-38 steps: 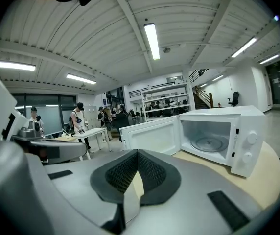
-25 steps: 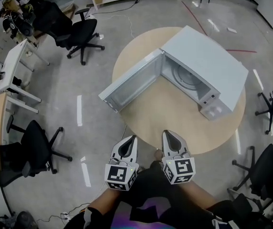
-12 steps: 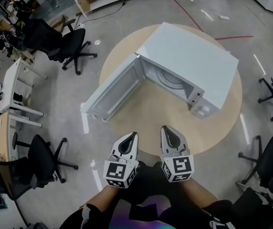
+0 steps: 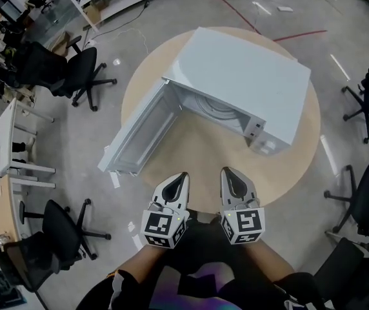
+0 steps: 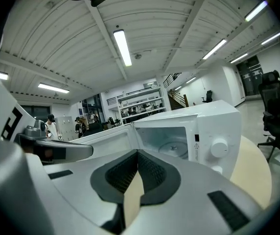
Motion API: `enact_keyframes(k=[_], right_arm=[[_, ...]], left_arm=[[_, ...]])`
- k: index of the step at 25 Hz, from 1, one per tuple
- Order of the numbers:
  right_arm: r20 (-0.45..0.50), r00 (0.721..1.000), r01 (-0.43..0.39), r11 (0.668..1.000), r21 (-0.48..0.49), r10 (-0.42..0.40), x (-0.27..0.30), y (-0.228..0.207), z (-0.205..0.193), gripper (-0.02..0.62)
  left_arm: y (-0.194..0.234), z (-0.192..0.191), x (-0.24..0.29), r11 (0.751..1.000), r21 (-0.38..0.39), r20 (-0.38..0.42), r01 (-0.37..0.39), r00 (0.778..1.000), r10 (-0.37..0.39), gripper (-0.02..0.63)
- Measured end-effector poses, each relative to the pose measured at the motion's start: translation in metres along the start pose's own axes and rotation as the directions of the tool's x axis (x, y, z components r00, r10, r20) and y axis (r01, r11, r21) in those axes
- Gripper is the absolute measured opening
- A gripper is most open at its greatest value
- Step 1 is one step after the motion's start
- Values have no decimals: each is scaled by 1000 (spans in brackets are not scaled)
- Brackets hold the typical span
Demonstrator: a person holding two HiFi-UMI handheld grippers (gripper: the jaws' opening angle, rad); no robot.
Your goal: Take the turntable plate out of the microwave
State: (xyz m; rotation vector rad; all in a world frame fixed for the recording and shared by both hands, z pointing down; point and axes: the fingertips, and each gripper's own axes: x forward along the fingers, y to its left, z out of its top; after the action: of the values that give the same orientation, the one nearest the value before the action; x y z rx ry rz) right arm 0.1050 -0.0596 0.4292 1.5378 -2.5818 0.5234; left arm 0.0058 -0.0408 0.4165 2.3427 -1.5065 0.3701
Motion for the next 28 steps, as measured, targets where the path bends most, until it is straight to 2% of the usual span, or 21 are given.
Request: enact_keyframes(k=[10, 16, 21, 28], right_arm=[[-39, 992, 120, 993, 7, -120, 42, 2, 11, 17], [-70, 977, 204, 979, 7, -203, 60, 8, 16, 17], [-85, 957, 278, 961, 7, -276, 72, 14, 19, 17], [-121, 923, 366, 930, -22, -366, 87, 26, 17, 17]], left_arm=[[45, 22, 38, 991, -41, -3, 124, 992, -124, 46], [71, 29, 52, 972, -103, 0, 212, 977, -214, 48], [89, 18, 64, 947, -151, -62, 283, 954, -295, 48], [103, 9, 80, 894, -204, -102, 398, 900, -424, 48]])
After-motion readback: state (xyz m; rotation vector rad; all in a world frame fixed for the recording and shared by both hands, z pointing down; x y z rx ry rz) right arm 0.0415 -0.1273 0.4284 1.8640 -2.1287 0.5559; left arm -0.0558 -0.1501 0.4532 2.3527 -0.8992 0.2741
